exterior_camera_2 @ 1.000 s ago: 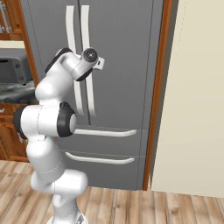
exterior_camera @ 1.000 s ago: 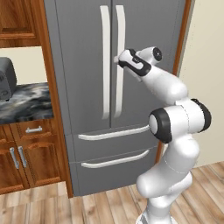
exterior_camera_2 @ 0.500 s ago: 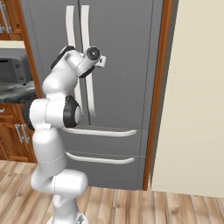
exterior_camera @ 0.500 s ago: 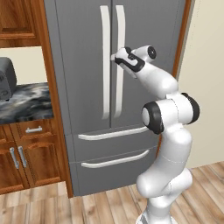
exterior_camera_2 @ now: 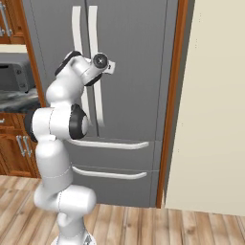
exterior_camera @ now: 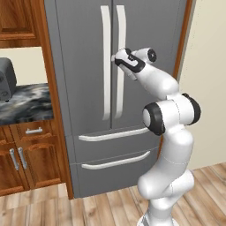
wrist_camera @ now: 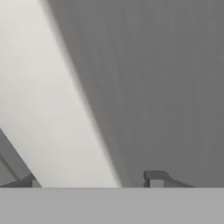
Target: Move the hot dog bun to the plate on the dining table and place the condiment next to that plate. Then navigate to the fridge and take the sausage and place it on the plate as well.
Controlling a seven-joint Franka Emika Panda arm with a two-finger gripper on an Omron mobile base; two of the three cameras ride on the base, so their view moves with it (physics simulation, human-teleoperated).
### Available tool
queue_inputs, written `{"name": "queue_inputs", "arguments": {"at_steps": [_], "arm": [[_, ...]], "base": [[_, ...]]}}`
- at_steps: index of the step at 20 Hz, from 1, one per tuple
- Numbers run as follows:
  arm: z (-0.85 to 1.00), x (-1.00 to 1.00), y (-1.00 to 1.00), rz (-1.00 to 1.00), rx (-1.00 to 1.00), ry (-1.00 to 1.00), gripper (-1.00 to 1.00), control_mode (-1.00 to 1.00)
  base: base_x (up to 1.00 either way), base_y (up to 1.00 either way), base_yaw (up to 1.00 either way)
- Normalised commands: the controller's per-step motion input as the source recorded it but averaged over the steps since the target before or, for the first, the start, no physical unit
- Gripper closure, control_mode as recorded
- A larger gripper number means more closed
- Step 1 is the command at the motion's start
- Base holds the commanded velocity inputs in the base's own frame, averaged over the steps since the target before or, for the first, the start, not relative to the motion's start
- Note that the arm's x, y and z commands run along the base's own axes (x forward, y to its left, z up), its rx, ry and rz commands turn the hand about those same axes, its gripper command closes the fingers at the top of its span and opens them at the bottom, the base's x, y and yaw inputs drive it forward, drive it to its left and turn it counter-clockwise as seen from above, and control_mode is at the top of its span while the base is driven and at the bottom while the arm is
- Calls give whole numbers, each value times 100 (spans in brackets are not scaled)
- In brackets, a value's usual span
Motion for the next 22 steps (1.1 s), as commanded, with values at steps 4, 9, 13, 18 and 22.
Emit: {"name": "queue_inputs", "arguments": {"at_steps": [4, 9, 13, 18, 22], "arm": [[34, -7, -10, 0, -2, 5, 100, -100], [40, -41, -51, 0, -5, 5, 100, -100], [14, -60, -76, 0, -2, 0, 100, -100], [11, -62, -92, 0, 0, 0, 100, -100], [19, -52, -97, 0, 0, 0, 100, -100]], "base": [[0, 0, 0], [0, 0, 0], [0, 0, 0], [0, 0, 0], [0, 0, 0]]}}
